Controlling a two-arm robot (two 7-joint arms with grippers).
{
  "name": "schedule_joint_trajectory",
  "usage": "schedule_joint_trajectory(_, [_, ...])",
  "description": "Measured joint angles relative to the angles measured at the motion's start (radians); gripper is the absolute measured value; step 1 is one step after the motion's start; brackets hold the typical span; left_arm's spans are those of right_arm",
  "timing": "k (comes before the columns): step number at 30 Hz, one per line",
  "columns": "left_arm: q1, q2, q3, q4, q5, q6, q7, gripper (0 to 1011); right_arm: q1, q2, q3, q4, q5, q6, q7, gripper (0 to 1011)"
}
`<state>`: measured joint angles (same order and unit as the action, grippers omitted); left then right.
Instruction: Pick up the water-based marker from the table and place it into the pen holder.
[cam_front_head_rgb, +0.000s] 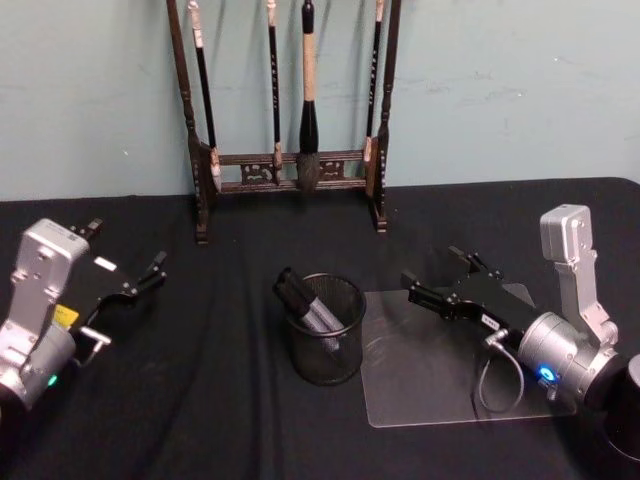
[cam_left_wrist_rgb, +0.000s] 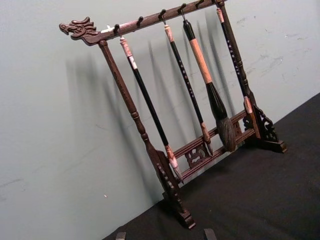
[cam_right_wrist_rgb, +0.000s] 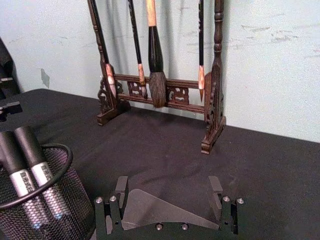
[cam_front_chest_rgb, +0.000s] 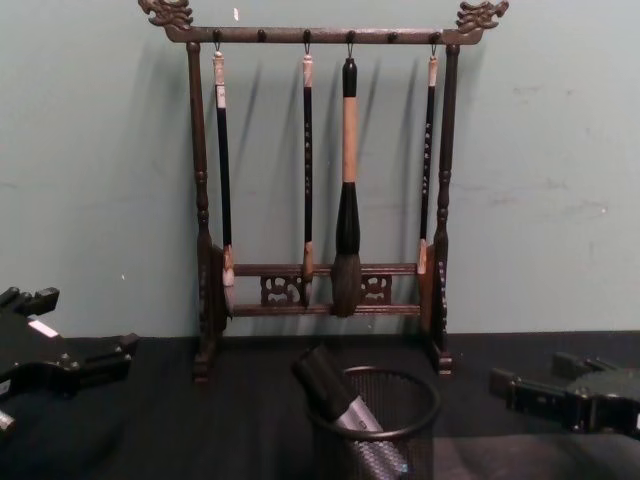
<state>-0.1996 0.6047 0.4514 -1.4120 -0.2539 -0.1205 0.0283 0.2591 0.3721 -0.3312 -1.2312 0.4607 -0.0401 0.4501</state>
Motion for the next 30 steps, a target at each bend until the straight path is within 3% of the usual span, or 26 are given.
schedule_joint_trajectory(30, [0.000,0.000,0.000,0.000,0.000,0.000,0.000,1009,0.002,-0.006,0.003,0.014,-0.004,0.005,0.000,1000])
